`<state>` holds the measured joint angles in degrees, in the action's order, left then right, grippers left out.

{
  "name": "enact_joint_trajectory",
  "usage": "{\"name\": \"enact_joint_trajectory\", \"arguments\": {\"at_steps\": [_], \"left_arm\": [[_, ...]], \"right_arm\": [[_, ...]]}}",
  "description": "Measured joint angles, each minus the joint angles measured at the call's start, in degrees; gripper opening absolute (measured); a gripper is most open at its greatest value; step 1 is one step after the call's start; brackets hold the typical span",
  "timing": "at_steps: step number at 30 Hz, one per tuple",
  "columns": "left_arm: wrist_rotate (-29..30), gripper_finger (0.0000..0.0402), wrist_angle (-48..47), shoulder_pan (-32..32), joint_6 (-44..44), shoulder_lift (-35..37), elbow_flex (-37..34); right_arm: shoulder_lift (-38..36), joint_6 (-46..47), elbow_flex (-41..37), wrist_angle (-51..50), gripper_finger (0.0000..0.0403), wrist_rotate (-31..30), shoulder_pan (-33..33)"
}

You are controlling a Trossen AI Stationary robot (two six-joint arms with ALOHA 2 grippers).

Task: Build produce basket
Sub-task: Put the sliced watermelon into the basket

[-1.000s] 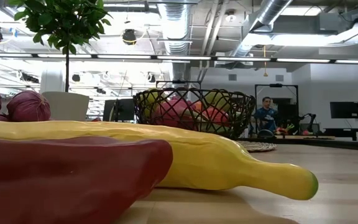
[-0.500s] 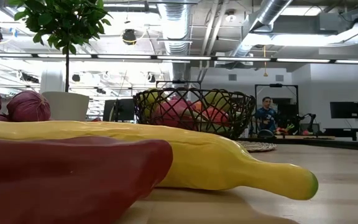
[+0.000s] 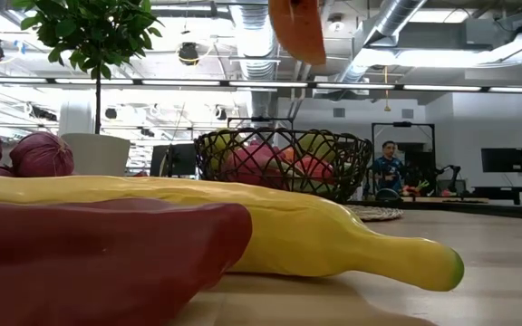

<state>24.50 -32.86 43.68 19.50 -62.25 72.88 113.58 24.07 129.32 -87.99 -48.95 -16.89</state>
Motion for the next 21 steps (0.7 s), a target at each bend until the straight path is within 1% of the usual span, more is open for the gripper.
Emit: {"name": "enact_joint_trajectory", "arguments": {"at_steps": [2, 5, 10, 14, 21], "left_arm": [[-0.10, 0.0237, -0.43, 0.02, 0.72, -0.23, 0.00], [-0.66, 0.0237, -0.75, 0.24, 1.25, -0.38, 0.00], [-0.72, 0.0237, -0.97, 1.45, 1.78, -0.42, 0.00], [-0.73, 0.0237, -1.23, 2.56, 2.02, -0.45, 0.00], [-0.64, 0.0237, -3.10, 4.01, 3.12, -0.45, 0.00]], "right_arm": [[0.75, -3.79, -0.10, 0.56, 0.0113, 1.28, 2.21], [2.74, -5.77, -0.28, -2.28, 0.0113, 2.45, 5.12], [4.22, -13.59, -0.14, -0.80, 0.0113, 10.24, 9.22], [6.08, -16.32, -0.36, -2.05, 0.0113, 12.54, 11.57], [8.90, -26.42, -0.27, -2.04, 0.0113, 17.23, 14.10]]}}
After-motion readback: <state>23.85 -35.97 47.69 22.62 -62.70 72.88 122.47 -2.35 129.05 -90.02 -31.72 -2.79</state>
